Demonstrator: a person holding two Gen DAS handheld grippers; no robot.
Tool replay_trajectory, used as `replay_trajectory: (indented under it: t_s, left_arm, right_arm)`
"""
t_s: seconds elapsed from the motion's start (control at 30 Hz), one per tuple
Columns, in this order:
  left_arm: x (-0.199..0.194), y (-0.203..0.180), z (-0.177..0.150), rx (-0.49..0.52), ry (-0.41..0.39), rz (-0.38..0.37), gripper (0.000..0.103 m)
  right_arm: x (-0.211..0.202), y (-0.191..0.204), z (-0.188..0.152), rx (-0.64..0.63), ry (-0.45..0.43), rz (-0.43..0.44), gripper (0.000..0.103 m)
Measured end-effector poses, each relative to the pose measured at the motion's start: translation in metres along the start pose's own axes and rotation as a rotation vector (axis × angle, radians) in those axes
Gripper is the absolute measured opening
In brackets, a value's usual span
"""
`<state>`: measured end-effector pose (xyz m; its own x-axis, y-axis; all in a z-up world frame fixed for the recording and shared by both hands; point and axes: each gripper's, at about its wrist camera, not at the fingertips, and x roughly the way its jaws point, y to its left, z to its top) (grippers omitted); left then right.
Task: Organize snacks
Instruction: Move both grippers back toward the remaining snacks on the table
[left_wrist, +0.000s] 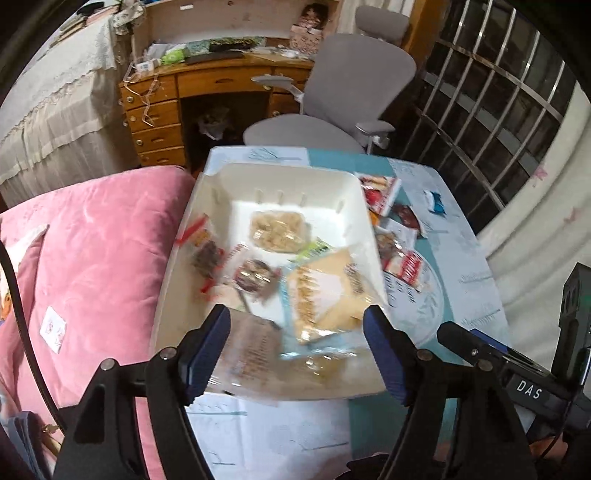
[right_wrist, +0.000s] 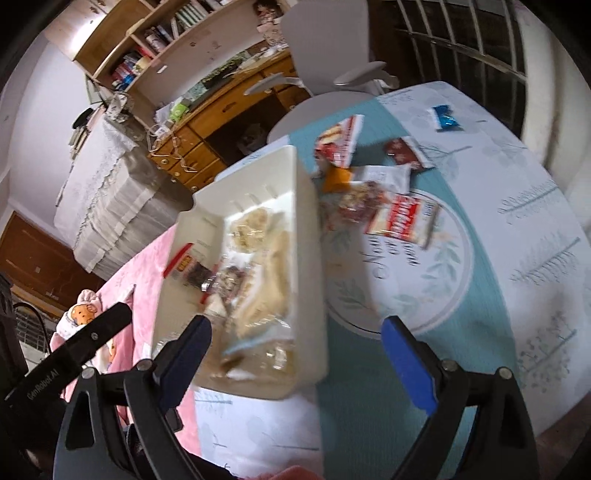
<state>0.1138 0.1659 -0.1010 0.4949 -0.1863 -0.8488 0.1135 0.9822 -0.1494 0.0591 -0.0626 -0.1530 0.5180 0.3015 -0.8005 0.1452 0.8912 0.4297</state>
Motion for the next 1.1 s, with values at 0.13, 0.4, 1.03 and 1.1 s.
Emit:
replay_trajectory:
  t_s: [0.13,0.4,1.03,1.1]
  left_arm:
    - [0.006,-0.025,-0.007,0.009,0.027,-0.020,0.074]
    - [0.013,-0.078,-0.009,-0.016,0.034,-0.032,0.074]
    - [0.081,-0.196,-0.003,-0.265,0.164,0.065,0.078]
    - [0.091,-0.202,0.002,-0.277,0.185,0.076,0.078]
  right_arm:
    - [-0.010,-0.024,0.000,0.030,0.007,-0.038,0.094]
    - [-0.030,-0.078,0.017,0.048,0.014,-0.092,0.094]
    - [-0.042,-0.178,0.135,-0.203,-0.048,-0.098,0.094]
    - [-0.038,-0.183,0.146,-0.210,-0.062,-0.101,0.094]
